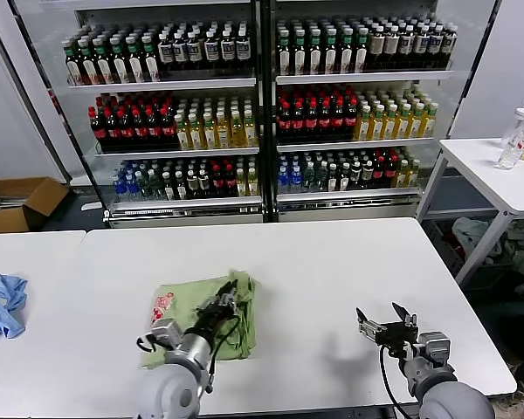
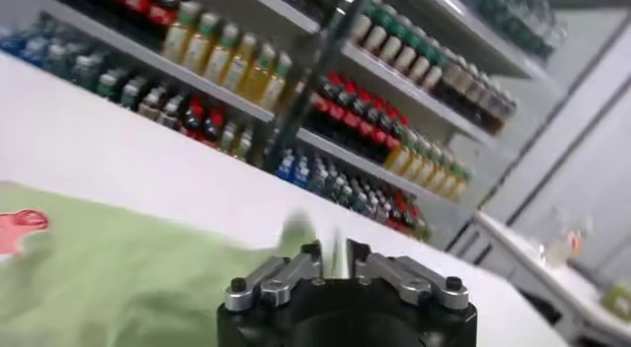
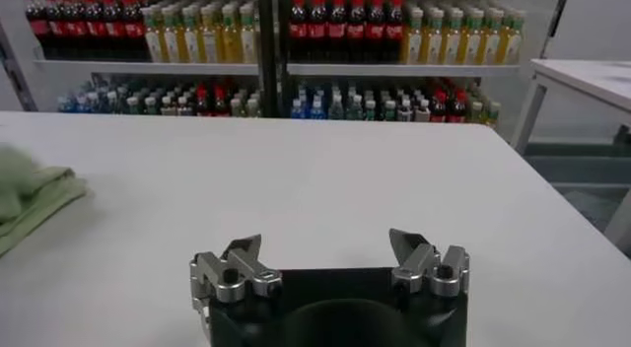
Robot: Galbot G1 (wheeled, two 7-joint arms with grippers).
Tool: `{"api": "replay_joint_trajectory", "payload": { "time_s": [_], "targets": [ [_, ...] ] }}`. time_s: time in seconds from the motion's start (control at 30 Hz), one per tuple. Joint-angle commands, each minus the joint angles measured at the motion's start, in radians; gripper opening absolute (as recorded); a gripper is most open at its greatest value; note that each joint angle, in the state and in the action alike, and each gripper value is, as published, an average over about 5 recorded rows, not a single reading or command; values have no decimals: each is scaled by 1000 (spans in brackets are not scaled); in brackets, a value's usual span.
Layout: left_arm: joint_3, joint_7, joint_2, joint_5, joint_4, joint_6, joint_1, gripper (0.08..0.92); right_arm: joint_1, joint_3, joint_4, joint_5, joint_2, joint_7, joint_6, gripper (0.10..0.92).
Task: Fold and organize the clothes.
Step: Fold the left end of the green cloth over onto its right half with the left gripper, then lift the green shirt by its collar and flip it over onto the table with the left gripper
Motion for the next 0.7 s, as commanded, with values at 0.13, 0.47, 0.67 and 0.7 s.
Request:
{"api": "replay_joint_trajectory", "payload": {
  "time_s": [0.13,0.47,0.67,0.7],
  "targets": [
    [44,98,15,-58,-240,51,85,377,10,-2,-10,1,1,-1,2,823],
    [-364,19,130,54,-21,-45,142,672,9,-14,-16,-12,13,-5,7,823],
    [-396,19,143,56,111,-69,151,808,7,-21,-14,-21,22,-6,8,823],
    [-392,23,139,53,118,-70,155,815,6,-20,-13,-22,23,-6,8,823]
  ]
}}
